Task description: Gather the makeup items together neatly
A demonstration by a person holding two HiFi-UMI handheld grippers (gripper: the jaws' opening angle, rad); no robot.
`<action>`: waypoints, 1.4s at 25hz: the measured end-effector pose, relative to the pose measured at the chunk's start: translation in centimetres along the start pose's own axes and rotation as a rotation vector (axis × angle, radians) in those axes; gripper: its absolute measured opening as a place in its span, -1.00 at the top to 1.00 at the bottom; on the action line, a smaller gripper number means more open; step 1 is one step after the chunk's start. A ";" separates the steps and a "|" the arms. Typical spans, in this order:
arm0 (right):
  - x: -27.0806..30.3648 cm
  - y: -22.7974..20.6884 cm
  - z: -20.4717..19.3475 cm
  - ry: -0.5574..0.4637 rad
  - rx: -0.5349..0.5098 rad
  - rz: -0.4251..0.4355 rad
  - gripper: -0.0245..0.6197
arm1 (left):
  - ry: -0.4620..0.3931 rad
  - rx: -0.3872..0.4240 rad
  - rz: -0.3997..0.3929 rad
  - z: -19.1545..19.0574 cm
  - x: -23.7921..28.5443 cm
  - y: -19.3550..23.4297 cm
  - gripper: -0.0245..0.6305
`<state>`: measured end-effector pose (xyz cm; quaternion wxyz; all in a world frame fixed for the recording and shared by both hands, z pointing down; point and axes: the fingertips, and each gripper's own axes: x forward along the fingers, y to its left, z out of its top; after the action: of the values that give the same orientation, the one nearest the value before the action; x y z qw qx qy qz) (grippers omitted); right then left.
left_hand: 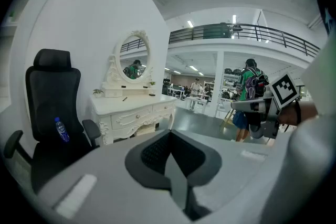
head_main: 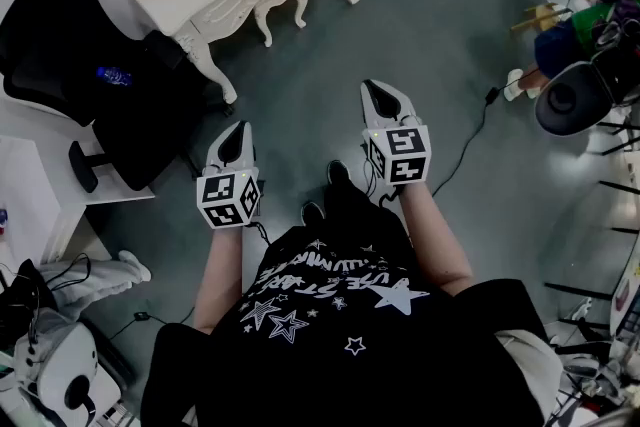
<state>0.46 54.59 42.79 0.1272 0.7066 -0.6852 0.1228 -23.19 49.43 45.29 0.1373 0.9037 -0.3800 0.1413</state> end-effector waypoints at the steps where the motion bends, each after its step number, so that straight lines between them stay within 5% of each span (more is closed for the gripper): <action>1: -0.1 0.0 0.1 -0.003 0.000 -0.005 0.83 | -0.003 0.001 -0.003 0.1 0.0 -0.1 0.93; 7: -0.6 0.2 0.0 -0.009 -0.006 -0.019 0.83 | -0.009 0.002 -0.006 0.3 -0.2 0.1 0.93; 13: -1.3 -0.4 0.9 -0.023 0.000 -0.021 0.83 | -0.044 0.090 -0.028 2.0 -0.9 -1.6 0.93; 24: -1.8 1.0 -0.2 -0.018 0.053 0.026 0.79 | -0.008 0.037 -0.010 -0.8 -2.5 -0.8 0.93; 29: 0.2 1.0 -0.3 0.016 0.094 0.073 0.09 | -0.019 0.013 0.013 0.0 -1.7 0.2 0.93; 35: 5.0 -0.9 -1.1 0.054 0.136 0.120 -0.14 | 0.021 -0.007 0.061 0.0 1.4 1.0 0.93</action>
<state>1.55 50.32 45.54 0.0897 0.6676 -0.7128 0.1953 -22.97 47.84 45.94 0.1401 0.8896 -0.4067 0.1535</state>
